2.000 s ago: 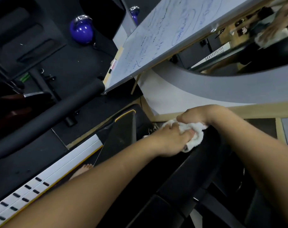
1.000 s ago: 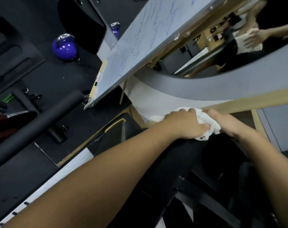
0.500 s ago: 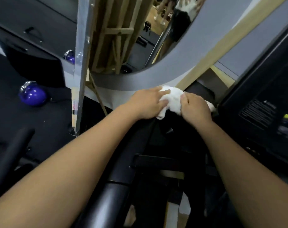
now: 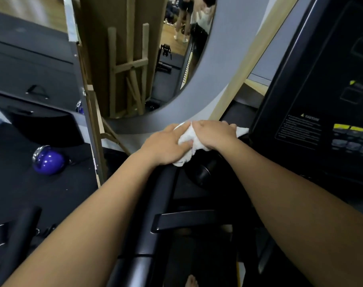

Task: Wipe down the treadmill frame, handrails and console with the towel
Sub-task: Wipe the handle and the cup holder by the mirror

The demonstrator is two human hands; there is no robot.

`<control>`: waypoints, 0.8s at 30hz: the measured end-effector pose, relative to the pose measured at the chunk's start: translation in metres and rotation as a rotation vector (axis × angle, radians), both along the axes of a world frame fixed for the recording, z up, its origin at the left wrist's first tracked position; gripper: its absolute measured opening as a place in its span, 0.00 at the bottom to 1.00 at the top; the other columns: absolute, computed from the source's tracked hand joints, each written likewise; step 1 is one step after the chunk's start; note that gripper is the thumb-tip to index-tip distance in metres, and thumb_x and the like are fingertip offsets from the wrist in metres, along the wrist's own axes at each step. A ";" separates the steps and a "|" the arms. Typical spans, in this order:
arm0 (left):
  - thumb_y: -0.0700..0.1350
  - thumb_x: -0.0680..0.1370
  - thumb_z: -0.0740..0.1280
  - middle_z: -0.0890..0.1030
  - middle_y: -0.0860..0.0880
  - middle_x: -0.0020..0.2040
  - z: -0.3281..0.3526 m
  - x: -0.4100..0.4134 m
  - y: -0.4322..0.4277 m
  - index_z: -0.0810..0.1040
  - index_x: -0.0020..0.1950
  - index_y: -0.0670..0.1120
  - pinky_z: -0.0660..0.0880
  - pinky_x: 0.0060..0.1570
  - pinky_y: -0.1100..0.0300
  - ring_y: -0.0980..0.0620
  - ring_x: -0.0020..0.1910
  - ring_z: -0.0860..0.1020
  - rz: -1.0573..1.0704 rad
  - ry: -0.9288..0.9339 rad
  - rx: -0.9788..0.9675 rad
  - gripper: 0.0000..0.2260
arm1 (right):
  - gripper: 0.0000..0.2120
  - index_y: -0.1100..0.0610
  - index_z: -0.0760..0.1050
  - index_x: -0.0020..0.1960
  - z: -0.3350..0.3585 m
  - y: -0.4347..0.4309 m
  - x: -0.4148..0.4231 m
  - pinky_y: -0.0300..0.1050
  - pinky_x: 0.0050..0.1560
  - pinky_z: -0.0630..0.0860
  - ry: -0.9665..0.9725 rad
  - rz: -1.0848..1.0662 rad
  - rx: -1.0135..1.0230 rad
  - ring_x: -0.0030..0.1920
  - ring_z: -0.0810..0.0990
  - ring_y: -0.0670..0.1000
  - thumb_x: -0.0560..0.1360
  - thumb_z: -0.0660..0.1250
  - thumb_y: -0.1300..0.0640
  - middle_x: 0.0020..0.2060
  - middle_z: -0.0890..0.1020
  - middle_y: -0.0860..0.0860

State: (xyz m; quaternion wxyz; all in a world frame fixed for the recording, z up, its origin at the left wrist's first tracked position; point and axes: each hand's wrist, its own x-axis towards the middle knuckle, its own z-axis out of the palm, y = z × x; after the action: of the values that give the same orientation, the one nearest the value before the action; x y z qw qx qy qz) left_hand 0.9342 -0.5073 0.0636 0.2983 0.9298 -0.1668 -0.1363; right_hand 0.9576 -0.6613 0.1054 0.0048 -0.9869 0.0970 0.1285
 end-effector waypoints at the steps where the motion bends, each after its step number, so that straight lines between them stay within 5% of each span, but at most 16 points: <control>1: 0.63 0.79 0.56 0.63 0.54 0.77 -0.001 0.002 0.000 0.53 0.78 0.65 0.64 0.64 0.52 0.46 0.74 0.66 0.010 0.009 -0.027 0.27 | 0.23 0.45 0.74 0.60 -0.001 0.002 0.003 0.60 0.61 0.60 0.013 -0.012 0.007 0.60 0.70 0.58 0.77 0.42 0.46 0.60 0.78 0.52; 4: 0.65 0.76 0.53 0.67 0.54 0.74 -0.005 0.001 0.002 0.56 0.75 0.69 0.66 0.60 0.51 0.44 0.70 0.70 0.036 0.004 -0.072 0.26 | 0.27 0.44 0.75 0.62 -0.006 0.000 0.002 0.60 0.62 0.59 -0.026 0.013 0.014 0.62 0.70 0.57 0.77 0.41 0.42 0.62 0.78 0.50; 13: 0.56 0.83 0.51 0.55 0.55 0.79 -0.017 -0.043 0.015 0.49 0.79 0.65 0.59 0.63 0.56 0.42 0.71 0.62 0.175 0.012 -0.170 0.24 | 0.23 0.47 0.67 0.67 -0.012 0.026 -0.014 0.62 0.65 0.56 -0.053 0.197 -0.052 0.66 0.66 0.59 0.79 0.43 0.43 0.65 0.72 0.53; 20: 0.56 0.83 0.53 0.47 0.55 0.80 -0.022 -0.110 0.037 0.44 0.80 0.63 0.63 0.70 0.48 0.39 0.73 0.62 0.225 0.037 -0.249 0.27 | 0.27 0.44 0.47 0.78 -0.028 0.047 -0.057 0.64 0.74 0.36 -0.108 0.420 0.024 0.78 0.41 0.58 0.80 0.44 0.41 0.79 0.47 0.50; 24: 0.57 0.83 0.50 0.41 0.58 0.80 -0.016 -0.162 0.048 0.40 0.80 0.61 0.58 0.66 0.62 0.48 0.76 0.56 0.238 0.038 -0.226 0.28 | 0.30 0.49 0.41 0.79 -0.031 0.060 -0.102 0.63 0.74 0.35 -0.095 0.507 0.129 0.76 0.30 0.59 0.81 0.47 0.42 0.78 0.37 0.54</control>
State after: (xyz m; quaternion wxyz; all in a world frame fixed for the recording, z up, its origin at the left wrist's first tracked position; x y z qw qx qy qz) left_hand 0.7720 -0.4595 0.0471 0.4181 0.9008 -0.0640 -0.0977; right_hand 0.8556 -0.6013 0.0743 0.0397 -0.9823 -0.1622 0.0850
